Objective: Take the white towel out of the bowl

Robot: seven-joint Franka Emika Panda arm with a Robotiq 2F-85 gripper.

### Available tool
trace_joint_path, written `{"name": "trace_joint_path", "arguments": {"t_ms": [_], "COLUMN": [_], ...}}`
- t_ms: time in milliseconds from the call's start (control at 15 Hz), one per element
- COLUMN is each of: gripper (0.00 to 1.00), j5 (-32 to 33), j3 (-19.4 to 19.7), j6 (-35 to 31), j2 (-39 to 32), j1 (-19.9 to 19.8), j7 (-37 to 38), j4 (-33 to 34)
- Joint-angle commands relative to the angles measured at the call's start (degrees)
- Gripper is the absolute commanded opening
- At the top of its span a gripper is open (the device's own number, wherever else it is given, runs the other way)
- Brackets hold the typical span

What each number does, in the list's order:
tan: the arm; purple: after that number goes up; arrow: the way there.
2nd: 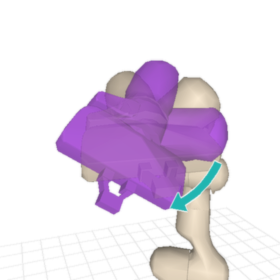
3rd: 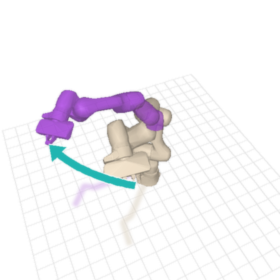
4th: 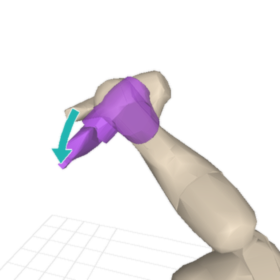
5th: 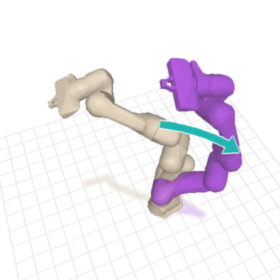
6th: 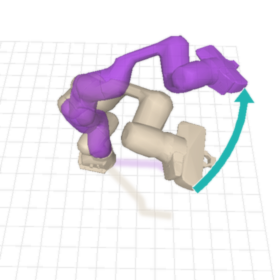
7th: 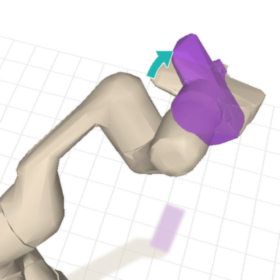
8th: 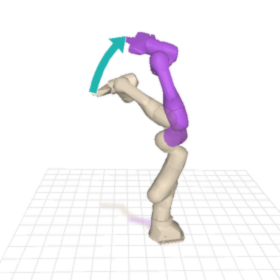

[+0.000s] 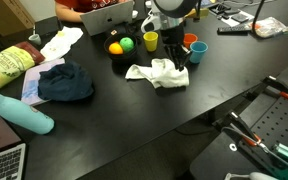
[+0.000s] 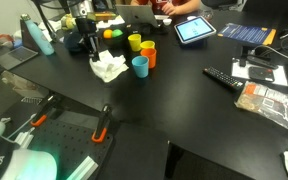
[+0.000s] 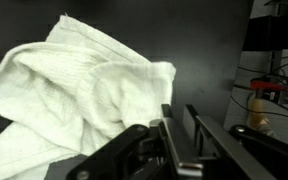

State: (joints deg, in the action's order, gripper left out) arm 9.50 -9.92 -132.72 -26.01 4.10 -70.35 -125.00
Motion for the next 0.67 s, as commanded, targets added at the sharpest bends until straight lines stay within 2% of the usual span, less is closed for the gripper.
{"name": "trace_joint_path", "arguments": {"t_ms": [0, 200, 400, 600], "gripper": [0.53, 0.75, 0.99, 1.0], "j5": [-2.2, -0.6, 1.0, 2.5], "j3": [-2.2, -0.9, 0.2, 1.0], "j6": [-6.4, -10.7, -13.0, -14.3], "j2": [4.8, 5.3, 2.9, 0.2], "j1": [-1.5, -0.4, -0.2, 0.1], "j7": [-1.2, 2.2, 4.0, 4.2], "j4": [-7.5, -8.9, -5.8, -2.4]}}
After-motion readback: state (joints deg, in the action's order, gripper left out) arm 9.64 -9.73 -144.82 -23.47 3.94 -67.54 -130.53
